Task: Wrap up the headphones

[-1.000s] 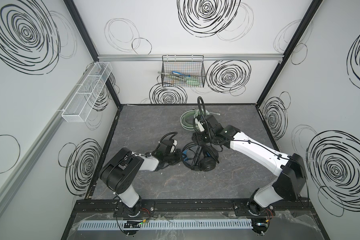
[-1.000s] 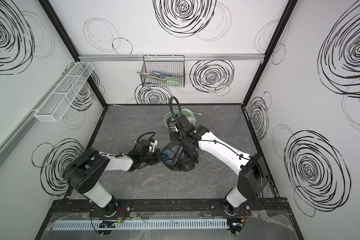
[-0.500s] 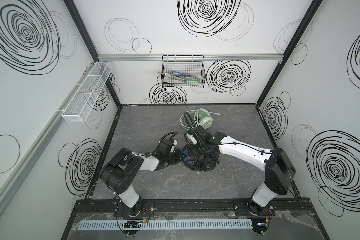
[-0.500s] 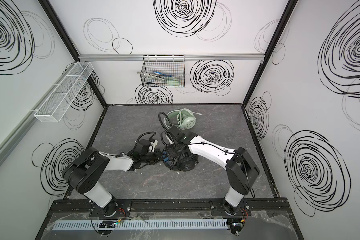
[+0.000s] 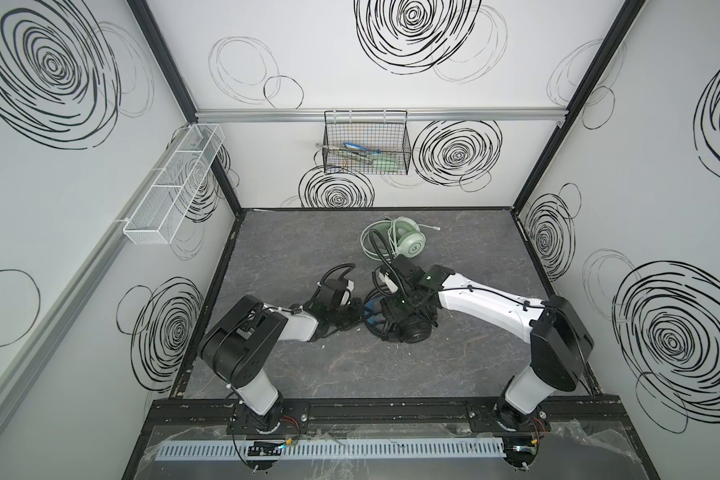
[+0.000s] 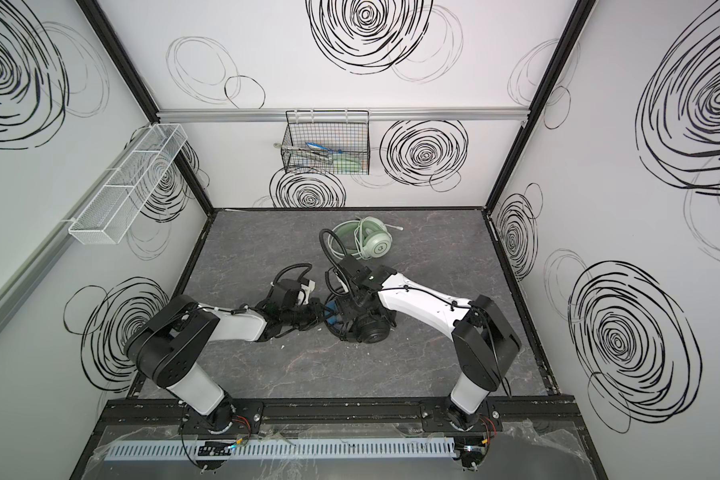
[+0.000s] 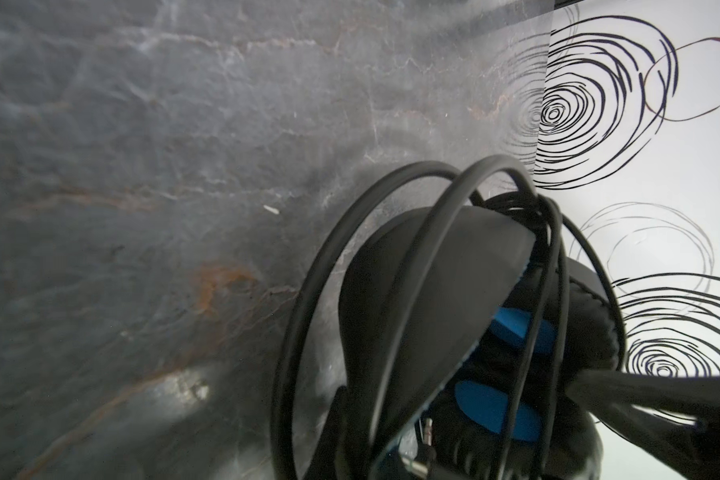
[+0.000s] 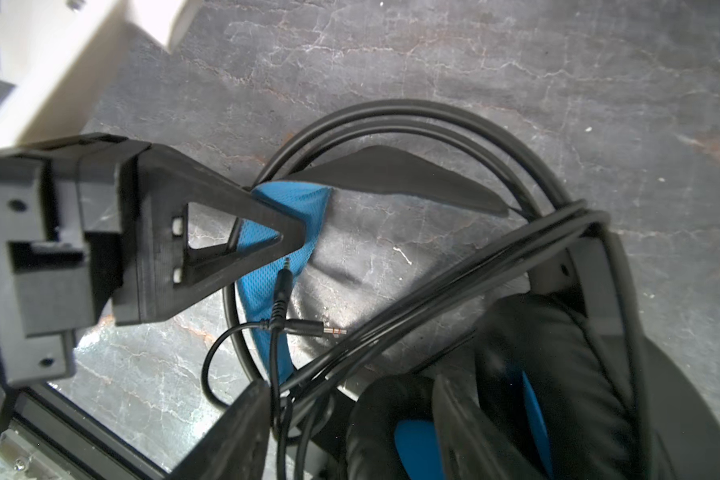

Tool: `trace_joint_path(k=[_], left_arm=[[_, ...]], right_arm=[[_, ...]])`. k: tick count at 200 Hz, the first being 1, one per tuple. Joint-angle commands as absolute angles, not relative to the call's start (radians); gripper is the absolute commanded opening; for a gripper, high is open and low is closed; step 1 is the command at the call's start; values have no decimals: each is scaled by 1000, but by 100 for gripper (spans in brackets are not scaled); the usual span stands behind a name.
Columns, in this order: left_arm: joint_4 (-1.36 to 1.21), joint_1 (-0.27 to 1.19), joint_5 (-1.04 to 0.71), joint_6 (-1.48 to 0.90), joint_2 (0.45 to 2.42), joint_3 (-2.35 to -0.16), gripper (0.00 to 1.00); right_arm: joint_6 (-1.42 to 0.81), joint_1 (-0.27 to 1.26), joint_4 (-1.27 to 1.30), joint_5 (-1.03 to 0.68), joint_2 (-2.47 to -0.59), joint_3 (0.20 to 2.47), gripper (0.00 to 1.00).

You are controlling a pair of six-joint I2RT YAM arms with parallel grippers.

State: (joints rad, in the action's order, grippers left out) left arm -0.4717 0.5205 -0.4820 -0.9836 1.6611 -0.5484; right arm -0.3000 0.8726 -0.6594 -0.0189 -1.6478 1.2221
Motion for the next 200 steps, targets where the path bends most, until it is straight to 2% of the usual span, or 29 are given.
trace_joint_path(k=[1,20,30,49,95,120,149,200], left_arm=[[-500,514,-503,-959,1666,-566,0],[-501,513,-502,-962,1666,-565,0],[-502,513,-502,-962,1664,-564,0],[-502,513,-500,-961,1660,-562,0],[-503,513,-500,-964,1657,-563,0],[-500,513,-500,-963,1657,-562,0],[-493,511,-495,-954,1654,-562,0],[-472,512,-488,-924,1666,-562,0]], right_arm=[[-313,884,-660,-32,-1622,1200,64],[-312,885,-649,-46,-1622,1196,61],[-311,887,-643,-55,-1622,1195,54],[-303,897,-642,-66,-1628,1197,48],[-312,904,-641,-31,-1612,1190,16],[-346,894,-665,43,-1585,1190,0],[-432,865,-736,202,-1526,1172,0],[-506,857,-806,324,-1492,1154,0]])
